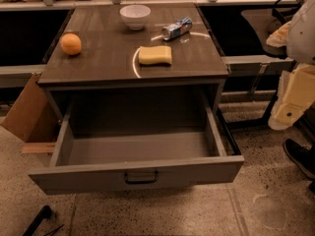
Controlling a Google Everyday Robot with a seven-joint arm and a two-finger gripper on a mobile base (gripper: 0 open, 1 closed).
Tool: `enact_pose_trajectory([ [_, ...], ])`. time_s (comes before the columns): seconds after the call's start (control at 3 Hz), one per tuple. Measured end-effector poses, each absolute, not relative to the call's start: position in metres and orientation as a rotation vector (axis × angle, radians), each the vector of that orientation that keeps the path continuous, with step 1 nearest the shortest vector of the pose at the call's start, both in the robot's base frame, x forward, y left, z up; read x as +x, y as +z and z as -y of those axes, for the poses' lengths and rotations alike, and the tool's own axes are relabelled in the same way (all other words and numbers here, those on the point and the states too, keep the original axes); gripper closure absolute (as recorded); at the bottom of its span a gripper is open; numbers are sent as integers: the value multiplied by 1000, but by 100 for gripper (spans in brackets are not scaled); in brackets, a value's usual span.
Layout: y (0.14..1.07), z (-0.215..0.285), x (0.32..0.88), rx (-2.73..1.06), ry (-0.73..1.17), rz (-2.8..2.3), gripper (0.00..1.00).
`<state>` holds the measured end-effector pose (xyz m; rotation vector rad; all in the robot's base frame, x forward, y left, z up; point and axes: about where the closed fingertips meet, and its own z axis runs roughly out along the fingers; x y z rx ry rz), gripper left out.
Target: Place sponge into top drawer
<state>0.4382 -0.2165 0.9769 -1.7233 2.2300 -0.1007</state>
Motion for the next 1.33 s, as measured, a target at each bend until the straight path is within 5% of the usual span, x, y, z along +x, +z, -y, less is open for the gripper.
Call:
enact_pose_trajectory([
  [0.67, 973, 200, 466, -1738, -58, -2160, 0],
  [1.33, 954, 144, 547, -1669, 214, -1984, 0],
])
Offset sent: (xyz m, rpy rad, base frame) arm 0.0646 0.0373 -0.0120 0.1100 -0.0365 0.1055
